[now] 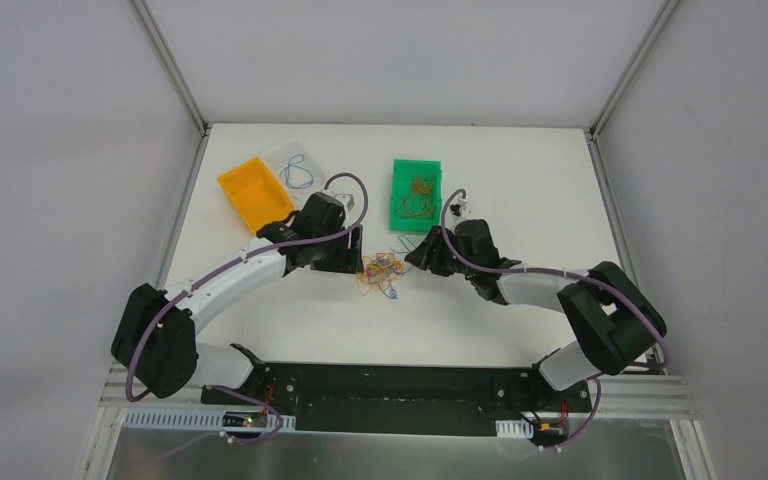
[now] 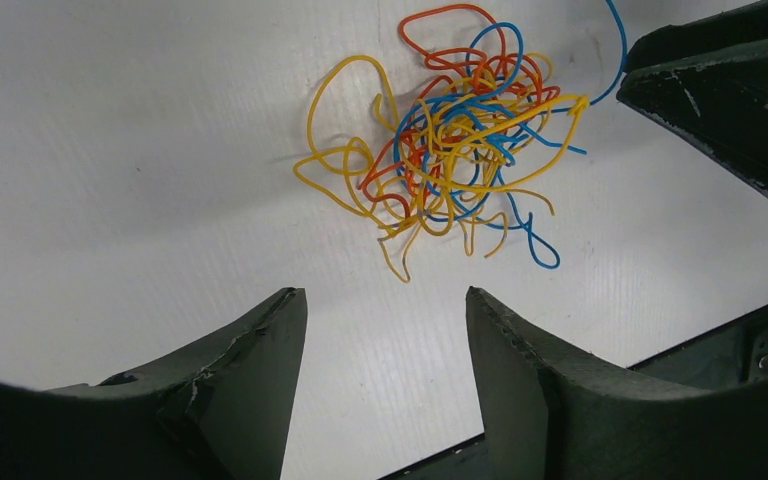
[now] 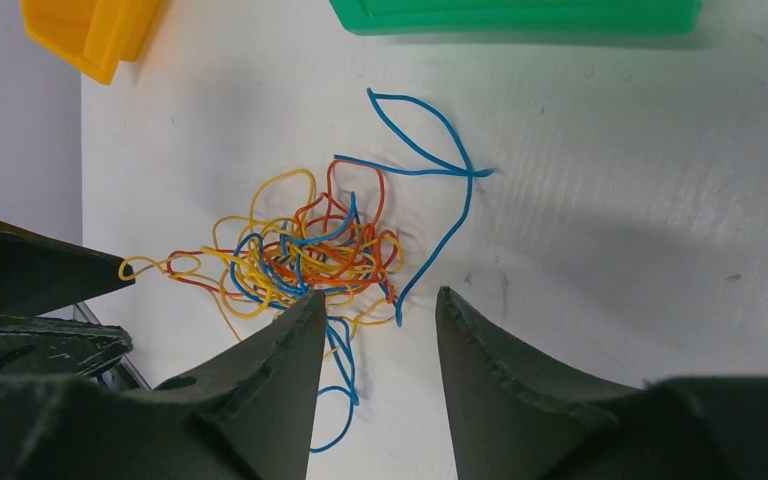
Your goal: Untangle the cables
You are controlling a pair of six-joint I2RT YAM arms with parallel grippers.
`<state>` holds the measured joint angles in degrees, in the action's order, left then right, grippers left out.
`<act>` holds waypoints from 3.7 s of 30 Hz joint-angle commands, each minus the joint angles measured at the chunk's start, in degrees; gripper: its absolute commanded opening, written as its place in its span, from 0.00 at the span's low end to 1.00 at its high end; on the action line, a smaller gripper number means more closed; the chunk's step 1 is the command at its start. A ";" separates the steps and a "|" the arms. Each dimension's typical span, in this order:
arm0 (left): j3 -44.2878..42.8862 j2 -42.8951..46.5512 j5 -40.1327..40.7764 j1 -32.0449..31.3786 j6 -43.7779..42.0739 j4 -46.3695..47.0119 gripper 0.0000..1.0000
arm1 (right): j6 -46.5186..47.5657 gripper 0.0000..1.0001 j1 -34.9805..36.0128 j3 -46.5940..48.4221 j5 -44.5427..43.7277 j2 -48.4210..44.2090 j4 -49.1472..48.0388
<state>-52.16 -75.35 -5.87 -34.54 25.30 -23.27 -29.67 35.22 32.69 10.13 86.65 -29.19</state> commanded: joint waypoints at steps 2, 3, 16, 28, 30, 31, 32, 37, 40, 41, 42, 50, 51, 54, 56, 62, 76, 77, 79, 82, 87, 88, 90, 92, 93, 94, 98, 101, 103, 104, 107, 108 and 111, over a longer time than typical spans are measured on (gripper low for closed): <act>-1.02 -3.33 0.62 -0.37 1.33 3.72 0.58 | -2.24 0.42 0.71 3.55 0.43 2.33 -0.53; -1.09 -3.98 0.88 -0.35 1.29 3.95 0.55 | -2.39 0.42 0.84 3.90 0.73 2.96 -0.52; -0.91 -9.22 2.97 -0.28 0.89 7.22 0.29 | -2.48 0.31 1.50 5.41 1.15 4.88 0.08; 4.61 -1.44 5.35 5.70 1.21 7.47 0.00 | -1.80 0.00 0.66 5.53 -12.67 -0.44 8.51; 7.69 2.35 4.59 9.57 2.81 7.45 0.00 | -2.90 0.00 -0.17 3.91 -19.58 -3.41 10.15; 9.07 4.23 4.46 11.54 3.81 7.45 0.00 | -3.60 0.00 -0.83 3.01 -22.59 -4.91 10.80; 10.39 6.29 4.51 13.26 4.66 7.52 0.00 | -4.47 0.00 -1.46 1.95 -25.27 -6.73 11.35; 16.05 16.94 10.05 18.93 8.53 7.34 0.00 | -9.34 0.00 -4.26 -4.57 -39.43 -16.65 12.48; 18.21 22.75 15.76 20.64 11.72 6.29 0.00 | -11.60 0.00 -4.97 -7.78 -46.89 -22.10 12.90; 18.62 24.68 19.11 20.88 13.24 4.73 0.00 | -12.72 0.00 -5.19 -8.57 -49.55 -23.65 13.52; 18.87 26.64 23.48 20.92 15.50 2.88 0.00 | -13.75 0.00 -5.35 -9.08 -52.06 -25.19 14.71; 21.57 40.53 37.36 21.01 21.92 -2.11 0.00 | -13.08 0.00 -5.74 -10.40 -55.10 -31.20 16.06; 21.33 40.76 37.18 21.01 21.59 -2.13 0.00 | -12.30 0.00 -5.77 -9.99 -53.82 -31.01 15.86; 20.76 39.85 30.14 21.01 17.92 0.51 0.00 | -9.43 0.00 -5.72 -8.84 -48.67 -29.53 14.73; 19.93 36.99 18.90 21.01 13.79 4.08 0.00 | -8.38 0.00 -5.70 -8.13 -45.23 -28.67 14.49; 13.83 28.52 -0.53 20.71 7.96 6.57 0.00 | -7.63 0.00 -5.72 -8.17 -43.53 -27.95 13.43; 12.48 23.39 -8.81 19.69 7.79 8.23 0.16 | -5.57 0.53 -5.76 -8.33 -38.79 -26.93 10.77; 12.40 22.35 -8.44 19.26 7.49 8.16 0.33 | -5.57 0.55 -5.73 -8.33 -38.64 -26.83 10.74; 11.66 18.74 -7.04 18.00 7.21 7.46 0.62 | -5.49 0.56 -5.75 -8.17 -38.38 -26.47 10.69; 9.27 12.92 -2.82 13.65 6.69 5.96 0.80 | -5.59 0.57 -5.75 -8.00 -37.67 -25.89 10.35; 3.59 2.91 9.46 3.71 6.68 1.02 0.99 | -5.75 0.57 -5.76 -7.39 -36.33 -24.32 9.90; 2.75 1.19 11.32 2.77 7.00 0.05 0.99 | -5.71 0.57 -5.77 -7.31 -36.15 -24.18 9.93; 1.27 -1.63 15.75 1.22 7.61 -2.48 0.99 | -5.65 0.57 -5.72 -7.37 -35.88 -24.31 9.92; 0.48 -3.32 19.26 0.28 7.79 -4.00 0.99 | -5.31 0.57 -5.73 -7.51 -35.85 -24.76 9.90; 0.40 -3.77 20.11 0.19 7.94 -4.29 0.99 | -5.14 0.57 -5.75 -7.62 -35.92 -25.10 9.86; 0.37 -4.20 19.70 0.11 7.54 -4.35 0.99 | -4.89 0.57 -5.73 -7.76 -35.99 -25.50 9.89; -1.24 -7.29 19.35 -0.91 5.13 -4.38 0.99 | -4.13 0.57 -5.76 -8.17 -36.23 -26.81 9.85; -2.62 -10.93 18.92 -1.48 3.47 -4.21 0.99 | -4.00 0.57 -5.71 -8.25 -36.34 -27.01 9.70; -3.55 -13.32 17.84 -1.49 3.21 -3.87 0.99 | -4.08 0.57 -5.71 -8.18 -36.12 -26.77 9.69; -3.88 -14.48 17.03 -1.49 3.26 -3.38 0.99 | -4.08 0.57 -5.69 -8.08 -35.96 -26.59 9.68; -4.83 -18.31 14.42 -1.41 3.93 -2.22 0.99 | -4.23 0.57 -5.74 -7.95 -35.64 -26.18 9.57; -5.16 -19.61 14.91 -1.40 4.79 -2.27 0.99 | -4.27 0.57 -5.75 -7.91 -35.64 -26.18 9.59; -4.96 -21.83 16.82 -1.04 8.16 -2.72 0.92 | -4.19 0.57 -5.69 -7.99 -35.65 -26.18 9.62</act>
<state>-55.94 -95.07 10.24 -35.64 30.83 -25.50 -34.81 29.61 22.94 -25.87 60.82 -17.39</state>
